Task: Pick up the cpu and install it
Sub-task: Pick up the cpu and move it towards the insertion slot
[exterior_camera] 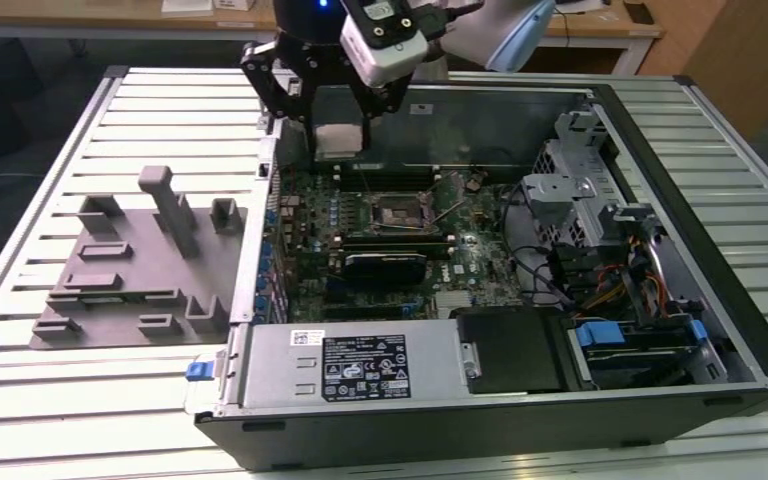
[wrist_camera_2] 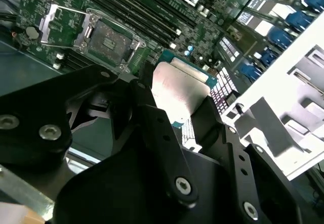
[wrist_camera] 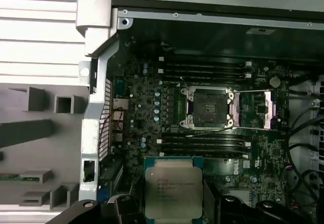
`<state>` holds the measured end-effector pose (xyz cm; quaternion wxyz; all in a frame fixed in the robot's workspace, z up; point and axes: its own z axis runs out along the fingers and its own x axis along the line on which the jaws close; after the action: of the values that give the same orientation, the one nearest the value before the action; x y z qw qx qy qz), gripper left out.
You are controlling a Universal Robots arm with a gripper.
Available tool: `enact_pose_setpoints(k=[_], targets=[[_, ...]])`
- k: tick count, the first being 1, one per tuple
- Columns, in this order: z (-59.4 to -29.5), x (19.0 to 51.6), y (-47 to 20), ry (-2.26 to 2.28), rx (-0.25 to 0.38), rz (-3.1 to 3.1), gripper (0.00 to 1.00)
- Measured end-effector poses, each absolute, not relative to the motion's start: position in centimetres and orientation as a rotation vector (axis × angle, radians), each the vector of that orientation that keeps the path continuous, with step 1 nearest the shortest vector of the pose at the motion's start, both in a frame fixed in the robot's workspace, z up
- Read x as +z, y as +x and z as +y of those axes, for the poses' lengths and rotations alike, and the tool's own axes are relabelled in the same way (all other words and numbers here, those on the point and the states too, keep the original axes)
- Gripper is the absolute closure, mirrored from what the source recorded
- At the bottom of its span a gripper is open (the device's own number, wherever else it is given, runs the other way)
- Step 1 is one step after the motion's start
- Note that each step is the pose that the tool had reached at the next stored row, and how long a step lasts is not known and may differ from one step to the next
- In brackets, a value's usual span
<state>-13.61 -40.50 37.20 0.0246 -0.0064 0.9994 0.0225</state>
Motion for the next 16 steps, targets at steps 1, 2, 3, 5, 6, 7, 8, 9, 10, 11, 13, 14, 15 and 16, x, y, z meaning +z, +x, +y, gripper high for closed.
enact_pose_setpoints(k=[1,2,3,5,6,7,8,9,10,11,13,14,15,16], targets=[[-40.5,37.0,-13.4,-0.020,0.070,3.092,0.45],[-40.5,36.9,-13.3,-0.019,0.070,3.093,0.45],[-40.5,36.7,-13.1,-0.019,0.070,3.093,0.45],[-40.5,36.4,-12.7,-0.020,0.070,3.094,0.45],[-40.5,36.3,-12.6,-0.020,0.070,3.095,0.45],[-40.5,36.1,-12.4,-0.020,0.070,3.095,0.45],[-40.5,36.0,-12.2,-0.019,0.070,3.095,0.45],[-40.5,35.8,-12.0,-0.019,0.070,3.096,0.45],[-40.5,35.7,-11.8,-0.019,0.070,3.096,0.45],[-40.5,35.5,-11.7,-0.019,0.070,3.096,0.45],[-40.5,35.2,-11.3,-0.019,0.070,3.097,0.45],[-40.5,35.0,-11.1,-0.019,0.070,3.097,0.45],[-40.4,34.9,-10.9,-0.019,0.070,3.098,0.45],[-40.4,34.7,-10.7,-0.019,0.070,3.098,0.45]])
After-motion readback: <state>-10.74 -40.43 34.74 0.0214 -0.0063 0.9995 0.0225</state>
